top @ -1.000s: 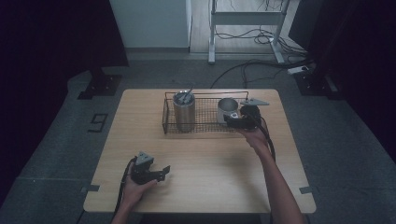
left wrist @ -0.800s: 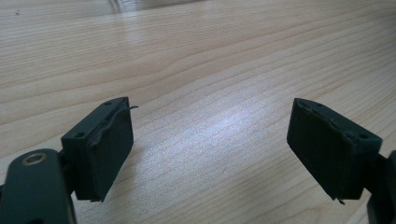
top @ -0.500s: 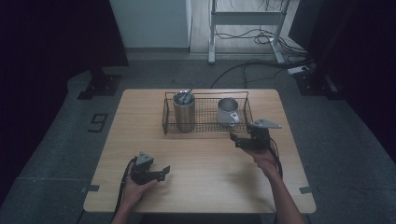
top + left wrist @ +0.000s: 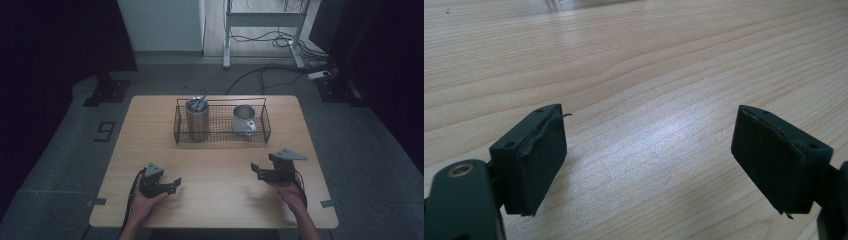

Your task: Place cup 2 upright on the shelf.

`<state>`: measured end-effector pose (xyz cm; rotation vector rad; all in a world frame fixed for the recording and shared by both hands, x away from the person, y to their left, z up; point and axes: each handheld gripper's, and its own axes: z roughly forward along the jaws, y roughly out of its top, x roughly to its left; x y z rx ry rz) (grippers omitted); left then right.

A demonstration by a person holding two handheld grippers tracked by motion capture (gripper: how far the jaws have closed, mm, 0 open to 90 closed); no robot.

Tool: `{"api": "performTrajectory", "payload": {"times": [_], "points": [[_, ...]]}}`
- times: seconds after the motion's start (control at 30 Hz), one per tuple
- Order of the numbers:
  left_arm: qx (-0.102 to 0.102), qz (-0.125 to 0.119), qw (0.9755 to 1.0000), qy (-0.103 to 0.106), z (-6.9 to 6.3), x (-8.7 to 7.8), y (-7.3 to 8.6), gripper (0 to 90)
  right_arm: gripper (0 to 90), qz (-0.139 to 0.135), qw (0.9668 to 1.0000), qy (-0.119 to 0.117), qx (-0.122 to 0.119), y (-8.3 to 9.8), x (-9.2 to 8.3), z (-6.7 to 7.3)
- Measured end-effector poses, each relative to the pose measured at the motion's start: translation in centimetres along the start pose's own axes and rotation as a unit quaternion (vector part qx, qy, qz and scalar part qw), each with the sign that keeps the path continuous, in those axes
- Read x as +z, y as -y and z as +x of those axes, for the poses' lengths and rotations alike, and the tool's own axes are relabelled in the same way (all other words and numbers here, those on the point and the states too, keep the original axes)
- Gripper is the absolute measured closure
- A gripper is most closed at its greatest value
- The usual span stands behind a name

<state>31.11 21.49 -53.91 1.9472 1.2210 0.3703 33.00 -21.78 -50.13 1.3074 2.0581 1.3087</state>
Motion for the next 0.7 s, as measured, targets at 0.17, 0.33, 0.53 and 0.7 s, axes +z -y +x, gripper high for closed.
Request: {"api": "performTrajectory", "payload": {"times": [0.17, 0.33, 0.53, 0.7], "points": [[0.002, 0.002, 1.0, 0.0, -0.1, 0.1, 0.0, 15.0, 14.7, 0.013, 0.9999, 0.001, 0.002, 1.4, 0.1, -0.1], [0.001, 0.0, 1.0, -0.001, 0.0, 0.0, 0.0, 15.0, 14.7, 0.025, 0.9997, 0.003, -0.002, 2.0, 0.5, -0.1], [0.002, 0.0, 1.0, -0.002, 0.0, 0.0, 0.0, 15.0, 14.8, 0.022, 0.9997, 0.005, -0.002, 1.9, 0.4, 0.1], [0.002, -0.003, 1.0, -0.003, -0.1, -0.2, 0.0, 15.0, 14.7, 0.029, 0.9995, 0.01, -0.002, 2.3, 0.5, -0.2]]}}
